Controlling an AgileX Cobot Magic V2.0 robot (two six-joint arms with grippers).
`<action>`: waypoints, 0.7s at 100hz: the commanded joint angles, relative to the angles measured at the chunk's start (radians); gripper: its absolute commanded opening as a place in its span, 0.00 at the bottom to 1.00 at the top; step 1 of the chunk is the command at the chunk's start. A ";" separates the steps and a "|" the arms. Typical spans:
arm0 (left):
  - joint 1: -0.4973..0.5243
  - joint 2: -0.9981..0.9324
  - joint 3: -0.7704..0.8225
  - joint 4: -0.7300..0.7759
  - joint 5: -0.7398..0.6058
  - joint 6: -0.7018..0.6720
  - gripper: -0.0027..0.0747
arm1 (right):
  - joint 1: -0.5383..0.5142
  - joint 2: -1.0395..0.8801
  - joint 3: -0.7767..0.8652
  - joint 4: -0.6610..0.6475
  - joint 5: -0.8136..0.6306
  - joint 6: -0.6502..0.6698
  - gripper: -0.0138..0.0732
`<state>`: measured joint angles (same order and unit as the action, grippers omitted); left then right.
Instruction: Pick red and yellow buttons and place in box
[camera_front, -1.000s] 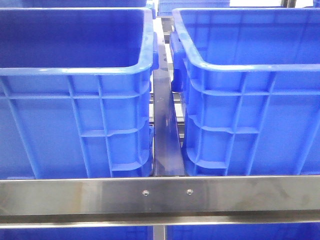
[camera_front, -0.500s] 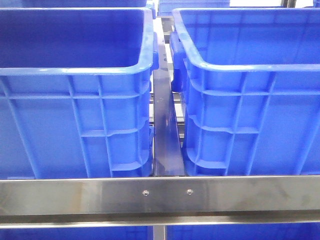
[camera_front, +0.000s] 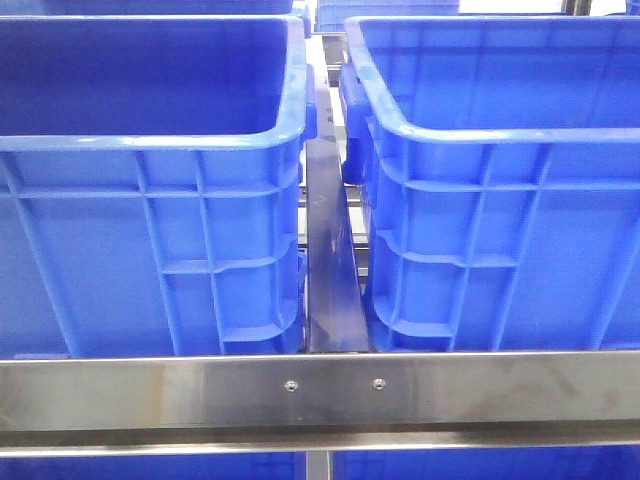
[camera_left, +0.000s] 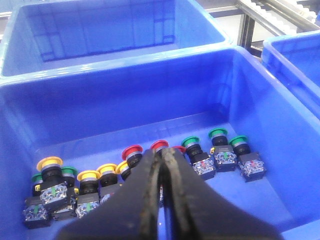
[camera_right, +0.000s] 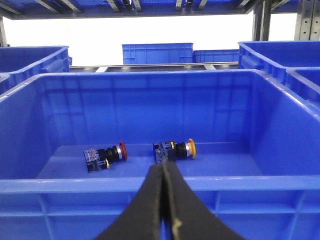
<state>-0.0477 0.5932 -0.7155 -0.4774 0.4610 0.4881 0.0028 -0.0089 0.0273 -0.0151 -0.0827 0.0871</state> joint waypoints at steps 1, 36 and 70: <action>-0.013 0.003 -0.026 -0.023 -0.097 -0.008 0.01 | 0.002 -0.023 0.000 -0.002 -0.086 -0.002 0.08; -0.018 -0.019 0.007 0.146 -0.211 -0.070 0.01 | 0.002 -0.023 0.000 -0.002 -0.086 -0.002 0.08; -0.018 -0.189 0.187 0.591 -0.252 -0.474 0.01 | 0.002 -0.023 0.000 -0.002 -0.086 -0.002 0.08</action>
<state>-0.0598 0.4472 -0.5518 0.0522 0.3131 0.0609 0.0028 -0.0089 0.0273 -0.0151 -0.0827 0.0871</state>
